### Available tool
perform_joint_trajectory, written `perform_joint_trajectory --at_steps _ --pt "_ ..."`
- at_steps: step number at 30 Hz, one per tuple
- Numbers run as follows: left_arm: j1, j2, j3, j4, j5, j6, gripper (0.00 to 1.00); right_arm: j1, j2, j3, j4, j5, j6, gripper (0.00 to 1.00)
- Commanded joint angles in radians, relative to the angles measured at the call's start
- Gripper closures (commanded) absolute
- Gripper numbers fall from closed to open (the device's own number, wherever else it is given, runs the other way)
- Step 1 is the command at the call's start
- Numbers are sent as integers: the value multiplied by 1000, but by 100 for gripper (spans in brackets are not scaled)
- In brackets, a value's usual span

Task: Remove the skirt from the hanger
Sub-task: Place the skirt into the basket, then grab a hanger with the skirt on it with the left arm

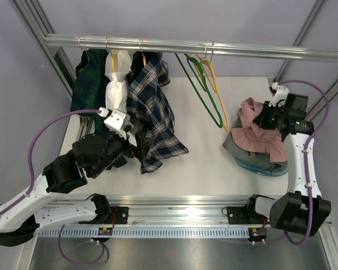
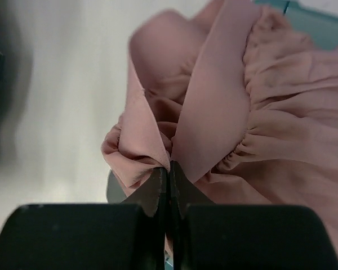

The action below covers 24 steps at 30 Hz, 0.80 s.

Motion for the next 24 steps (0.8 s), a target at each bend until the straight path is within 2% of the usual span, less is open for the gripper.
perform_joint_trajectory --at_steps 1,9,14,16,18,19,21,22,24 --pt "-3 -8 42 46 -8 -22 1 -1 16 -85 -11 60 -123 100" --pt "-1 63 129 45 -65 -77 1 -1 95 -245 -42 55 -376 100" --pt "28 162 296 2 -143 -138 1 -2 139 -294 -34 17 -430 100" --pt "84 234 363 -36 -140 -193 1 -2 127 -288 -43 6 -449 100" --pt "133 290 472 -104 -117 -232 1 -8 83 -277 -63 -1 -467 93" --pt "182 313 508 -124 -91 -267 1 -13 63 -259 -75 -11 -476 80" --pt "241 382 587 -167 -73 -289 1 -22 9 -236 -115 -17 -492 62" --pt "253 403 610 -194 -67 -309 1 -25 -6 -205 -133 -27 -496 45" --pt "279 465 672 -219 -64 -329 1 -27 -48 -176 -183 -32 -496 35"
